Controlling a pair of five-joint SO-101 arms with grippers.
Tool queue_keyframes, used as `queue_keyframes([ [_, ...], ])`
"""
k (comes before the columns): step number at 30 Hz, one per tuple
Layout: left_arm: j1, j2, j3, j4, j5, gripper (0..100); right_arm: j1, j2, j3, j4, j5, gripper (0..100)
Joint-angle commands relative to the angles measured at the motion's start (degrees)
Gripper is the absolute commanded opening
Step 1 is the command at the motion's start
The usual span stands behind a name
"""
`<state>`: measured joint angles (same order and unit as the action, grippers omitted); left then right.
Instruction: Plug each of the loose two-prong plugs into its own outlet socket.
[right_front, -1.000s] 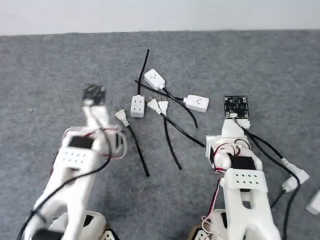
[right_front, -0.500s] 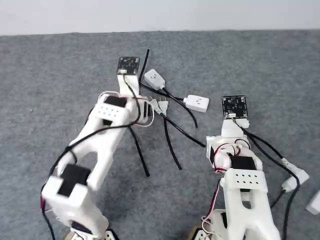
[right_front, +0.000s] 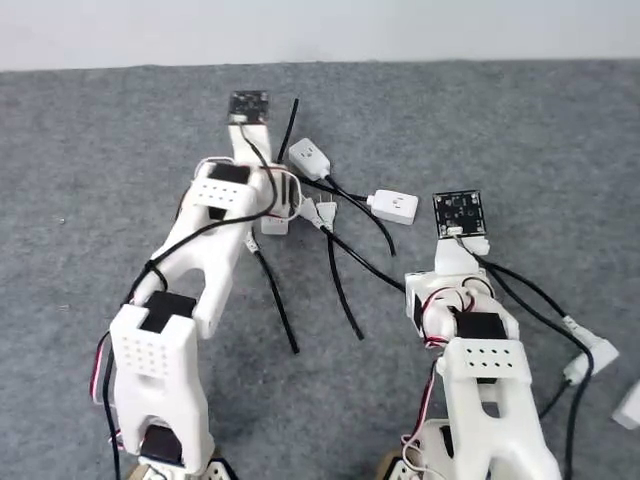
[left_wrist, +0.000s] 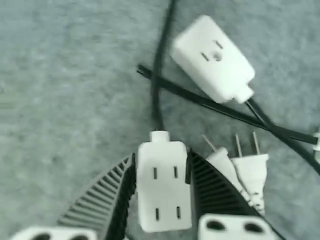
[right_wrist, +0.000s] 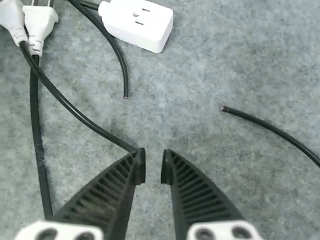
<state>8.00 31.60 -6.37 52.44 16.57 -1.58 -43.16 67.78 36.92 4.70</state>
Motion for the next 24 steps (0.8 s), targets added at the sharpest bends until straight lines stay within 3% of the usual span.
queue_keyframes([
  [1, -0.18, 0.0, -2.95, 1.58, 0.18, 16, -1.19, -0.31, -0.44, 0.31, 0.62, 5.8],
  [6, 0.44, 2.37, -2.15, 1.67, -3.34, 23, -1.19, -0.22, -0.35, 0.4, 0.62, 5.8],
  [13, 1.05, 3.08, -2.15, 3.43, -4.04, 23, -1.1, -0.04, -0.35, 0.4, 0.62, 5.8],
  [16, 1.23, 3.96, -1.89, 4.92, -4.22, 18, -1.1, 0.04, -0.35, 0.31, 0.62, 5.8],
  [20, 2.46, 5.01, -3.38, 5.01, -4.22, 1, -1.1, 0.13, -0.35, 0.04, 0.62, 5.8],
  [24, 2.55, 4.75, -3.56, 6.24, -4.13, 1, -1.1, 0.22, -0.35, 0.04, 0.62, 5.8],
])
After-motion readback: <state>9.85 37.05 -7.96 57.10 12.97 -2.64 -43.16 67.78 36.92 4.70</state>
